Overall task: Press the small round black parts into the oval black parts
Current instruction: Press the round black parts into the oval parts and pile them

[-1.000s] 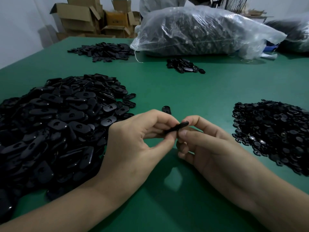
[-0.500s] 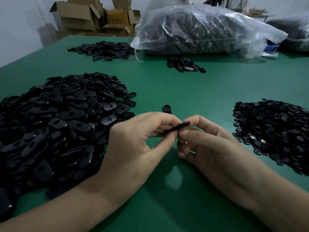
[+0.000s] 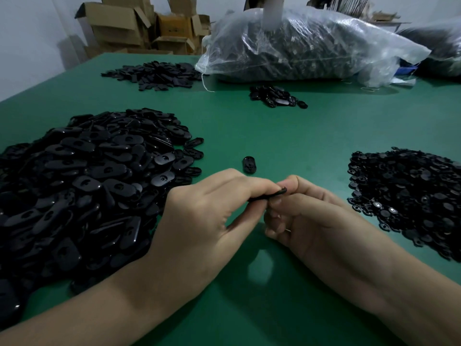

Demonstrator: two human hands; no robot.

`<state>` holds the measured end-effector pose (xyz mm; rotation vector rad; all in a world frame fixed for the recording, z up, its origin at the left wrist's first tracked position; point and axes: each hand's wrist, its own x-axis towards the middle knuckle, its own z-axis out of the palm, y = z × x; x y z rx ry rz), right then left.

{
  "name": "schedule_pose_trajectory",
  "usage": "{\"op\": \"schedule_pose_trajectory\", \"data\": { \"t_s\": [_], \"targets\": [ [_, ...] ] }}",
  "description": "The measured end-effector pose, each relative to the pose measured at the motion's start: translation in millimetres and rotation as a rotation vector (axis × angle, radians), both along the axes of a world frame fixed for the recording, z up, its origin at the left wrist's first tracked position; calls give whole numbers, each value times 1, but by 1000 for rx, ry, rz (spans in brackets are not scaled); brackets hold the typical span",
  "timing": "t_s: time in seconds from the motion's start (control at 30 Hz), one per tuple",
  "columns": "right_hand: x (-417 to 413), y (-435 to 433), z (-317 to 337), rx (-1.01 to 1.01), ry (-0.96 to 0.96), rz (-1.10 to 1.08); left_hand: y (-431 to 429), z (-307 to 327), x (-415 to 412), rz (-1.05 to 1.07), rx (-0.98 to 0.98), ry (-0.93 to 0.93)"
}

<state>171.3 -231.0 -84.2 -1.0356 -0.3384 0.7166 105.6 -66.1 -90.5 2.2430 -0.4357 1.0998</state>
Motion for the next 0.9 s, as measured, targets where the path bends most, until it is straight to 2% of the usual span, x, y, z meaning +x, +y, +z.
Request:
{"op": "schedule_pose_trajectory", "data": {
  "t_s": [0.33, 0.67, 0.9],
  "targets": [
    [-1, 0, 3, 8, -22, -27, -5, 1, 1, 17, -197, 89],
    [-2, 0, 3, -2, -15, -43, -5, 2, 0, 2, -169, 81],
    [-3, 1, 2, -13, -32, -46, -3, 2, -1, 24, -42, 9]
  ]
}}
